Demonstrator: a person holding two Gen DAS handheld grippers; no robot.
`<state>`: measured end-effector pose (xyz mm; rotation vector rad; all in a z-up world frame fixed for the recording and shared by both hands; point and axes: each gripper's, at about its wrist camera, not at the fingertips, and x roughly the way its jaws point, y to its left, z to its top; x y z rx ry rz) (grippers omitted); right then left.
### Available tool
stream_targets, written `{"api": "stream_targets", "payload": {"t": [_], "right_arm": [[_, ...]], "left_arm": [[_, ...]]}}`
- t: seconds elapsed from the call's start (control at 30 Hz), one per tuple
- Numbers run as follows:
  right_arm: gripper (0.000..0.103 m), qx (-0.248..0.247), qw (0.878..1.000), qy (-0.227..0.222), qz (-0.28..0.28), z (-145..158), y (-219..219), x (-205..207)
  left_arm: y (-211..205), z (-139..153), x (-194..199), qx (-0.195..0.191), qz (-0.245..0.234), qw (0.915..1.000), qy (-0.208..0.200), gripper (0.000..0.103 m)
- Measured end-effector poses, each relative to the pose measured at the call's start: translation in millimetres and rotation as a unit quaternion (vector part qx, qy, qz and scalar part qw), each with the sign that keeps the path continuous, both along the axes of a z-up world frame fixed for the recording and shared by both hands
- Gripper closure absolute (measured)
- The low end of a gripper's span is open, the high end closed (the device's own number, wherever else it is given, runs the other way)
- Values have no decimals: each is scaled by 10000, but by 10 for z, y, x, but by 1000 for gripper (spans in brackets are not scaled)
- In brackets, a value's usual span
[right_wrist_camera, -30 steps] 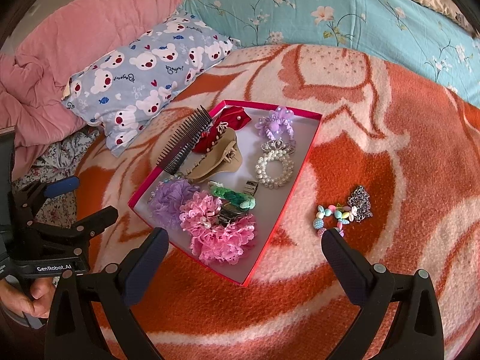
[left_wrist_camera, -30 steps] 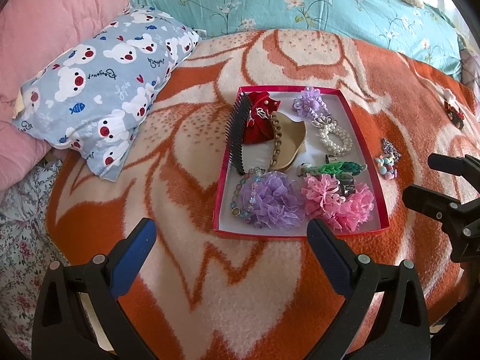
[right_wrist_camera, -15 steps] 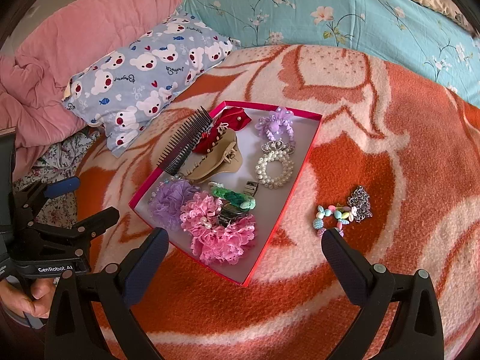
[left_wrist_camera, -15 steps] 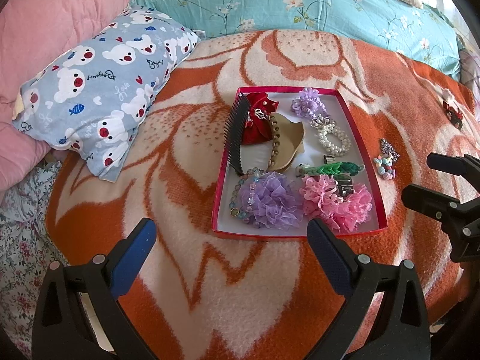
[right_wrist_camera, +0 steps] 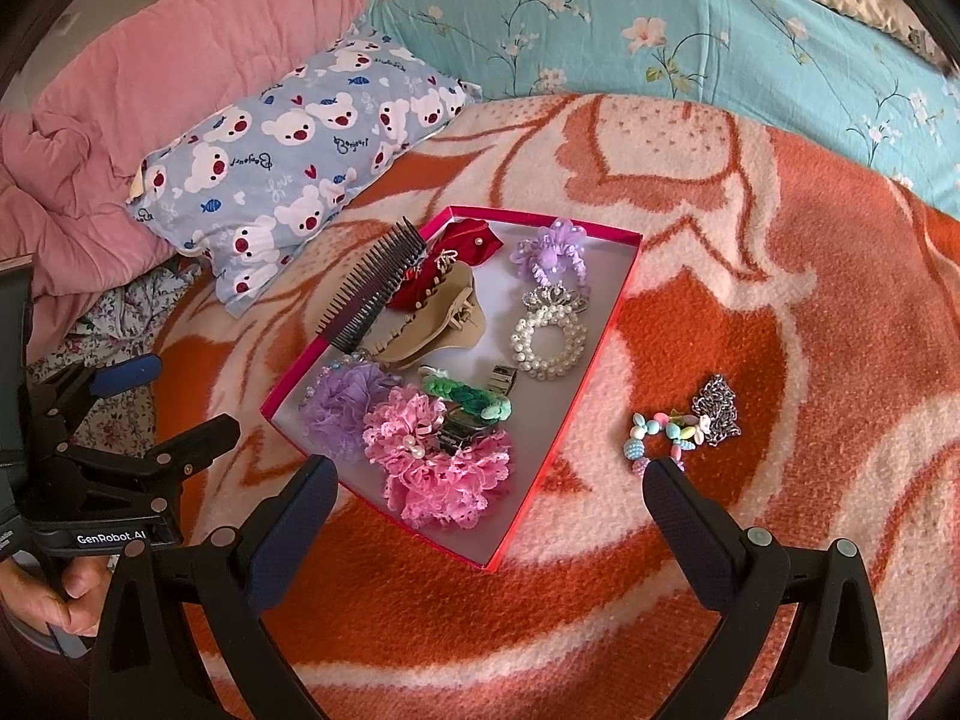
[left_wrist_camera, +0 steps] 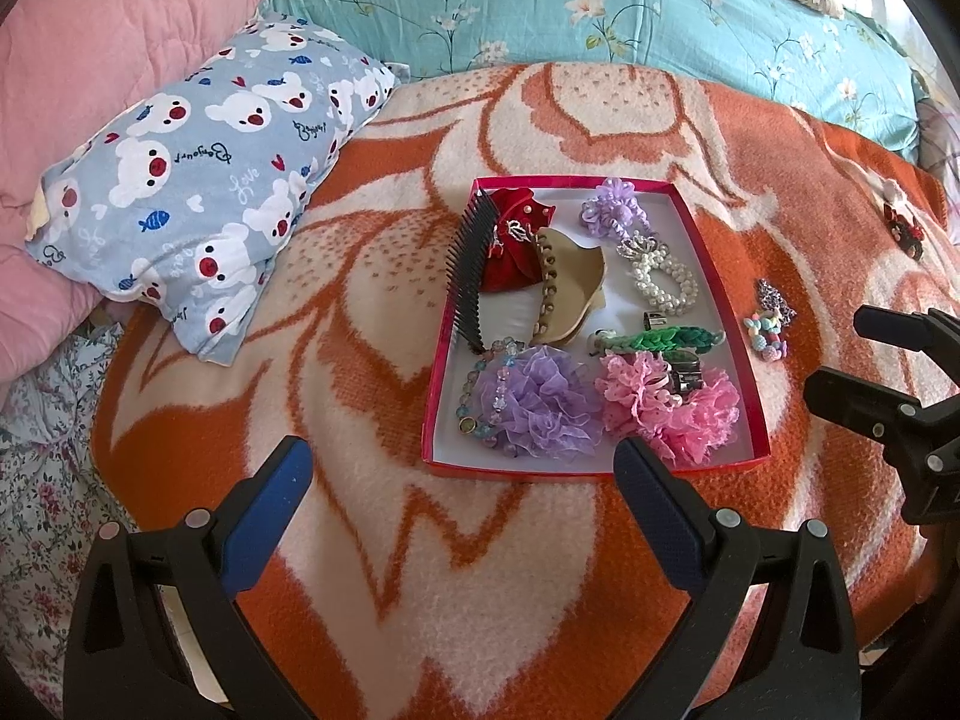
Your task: Organize jewelry
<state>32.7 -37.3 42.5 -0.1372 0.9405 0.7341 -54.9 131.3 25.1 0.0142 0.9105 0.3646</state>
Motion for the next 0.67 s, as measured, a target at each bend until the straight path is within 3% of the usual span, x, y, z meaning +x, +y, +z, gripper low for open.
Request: {"api": "stream_targets", "payload": {"t": [0.67], "right_arm": [[1,2,10000,-5,0,5,-2,-4]], "left_arm": [[7,12,-2,-11,0,10000,-25,2]]}}
